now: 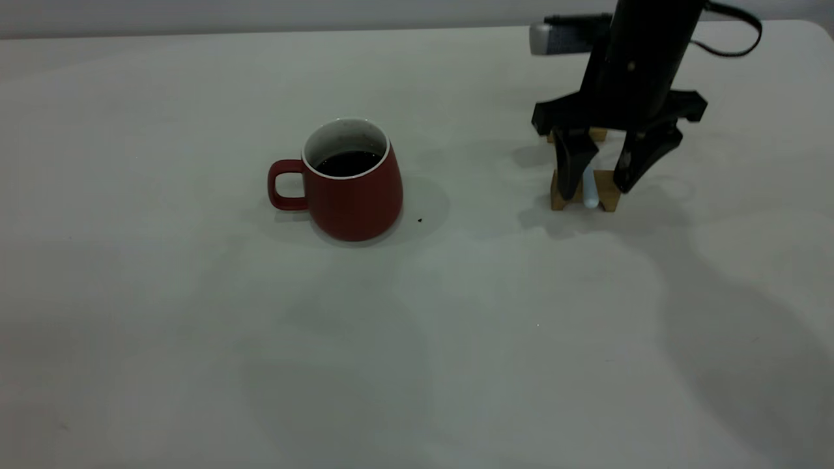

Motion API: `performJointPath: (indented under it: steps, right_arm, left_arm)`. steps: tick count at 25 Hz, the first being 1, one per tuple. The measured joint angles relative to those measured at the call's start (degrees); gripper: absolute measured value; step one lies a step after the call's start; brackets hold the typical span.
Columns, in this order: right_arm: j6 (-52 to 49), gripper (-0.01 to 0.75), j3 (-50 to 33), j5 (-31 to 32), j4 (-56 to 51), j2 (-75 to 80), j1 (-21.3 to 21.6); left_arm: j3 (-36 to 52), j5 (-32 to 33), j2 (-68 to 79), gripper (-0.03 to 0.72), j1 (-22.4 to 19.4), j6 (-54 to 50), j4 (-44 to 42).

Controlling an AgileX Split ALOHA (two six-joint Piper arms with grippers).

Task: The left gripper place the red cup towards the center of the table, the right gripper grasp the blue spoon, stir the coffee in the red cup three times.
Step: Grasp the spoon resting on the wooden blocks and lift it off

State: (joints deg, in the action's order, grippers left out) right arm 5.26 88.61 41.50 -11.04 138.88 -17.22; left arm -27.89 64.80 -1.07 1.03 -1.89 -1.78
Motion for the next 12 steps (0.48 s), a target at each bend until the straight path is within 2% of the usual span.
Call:
performJointPath:
  steps: [7, 10, 12]
  right_arm:
    - [-0.23, 0.572, 0.17, -0.18, -0.03, 0.66, 0.0]
    - [-0.23, 0.508, 0.17, -0.46, 0.08, 0.71, 0.0]
    - [-0.23, 0.437, 0.17, -0.61, 0.21, 0.78, 0.0]
  left_arm:
    - [0.0, 0.0, 0.0, 0.318, 0.0, 0.0, 0.0]
    - [0.0, 0.0, 0.0, 0.318, 0.0, 0.0, 0.0]
    - [0.0, 0.0, 0.0, 0.318, 0.0, 0.0, 0.0]
